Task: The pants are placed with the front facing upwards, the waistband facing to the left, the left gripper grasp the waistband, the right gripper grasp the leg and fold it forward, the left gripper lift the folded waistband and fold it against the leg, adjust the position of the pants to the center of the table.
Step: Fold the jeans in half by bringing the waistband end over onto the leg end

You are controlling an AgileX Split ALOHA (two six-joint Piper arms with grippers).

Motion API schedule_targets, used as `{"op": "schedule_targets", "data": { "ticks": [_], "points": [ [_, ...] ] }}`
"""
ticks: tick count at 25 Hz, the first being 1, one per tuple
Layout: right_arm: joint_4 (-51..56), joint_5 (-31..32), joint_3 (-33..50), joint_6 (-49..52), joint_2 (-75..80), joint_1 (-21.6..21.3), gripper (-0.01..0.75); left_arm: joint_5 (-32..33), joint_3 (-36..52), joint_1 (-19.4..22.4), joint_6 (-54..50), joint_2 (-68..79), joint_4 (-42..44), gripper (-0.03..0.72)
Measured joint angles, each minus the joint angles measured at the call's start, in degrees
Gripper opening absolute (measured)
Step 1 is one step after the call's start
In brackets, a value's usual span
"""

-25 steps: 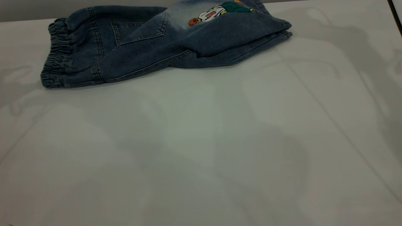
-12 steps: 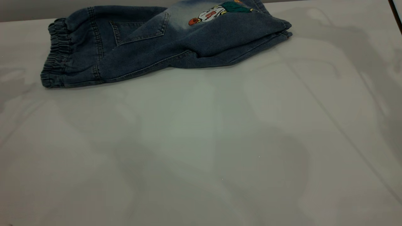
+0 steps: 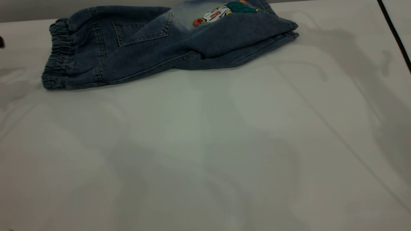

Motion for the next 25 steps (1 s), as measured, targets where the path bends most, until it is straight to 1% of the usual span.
{"op": "schedule_targets", "data": {
  "ticks": [3, 8, 11, 18, 22, 25],
  "points": [
    [-0.1, 0.0, 0.0, 0.0, 0.0, 0.0, 0.551, -0.9, 0.0, -1.8, 3.6, 2.6, -3.5, 0.282],
    [-0.1, 0.0, 0.0, -0.2, 0.0, 0.0, 0.551, -5.2, 0.0, -4.1, 8.3, 4.4, -5.2, 0.379],
    [-0.1, 0.0, 0.0, -0.2, 0.0, 0.0, 0.551, -6.6, 0.0, -4.0, 8.3, 4.4, -5.2, 0.407],
    [-0.1, -0.1, 0.0, -0.1, 0.0, 0.0, 0.551, -5.6, -0.1, -4.0, 8.6, 6.1, -6.4, 0.425],
    [-0.1, 0.0, 0.0, -0.1, 0.0, 0.0, 0.551, -5.3, -0.1, -4.0, 9.9, 7.5, -6.4, 0.487],
    [-0.1, 0.0, 0.0, -0.1, 0.0, 0.0, 0.551, -5.8, -0.1, -4.0, 9.9, 7.5, -8.9, 0.543]
  ]
}}
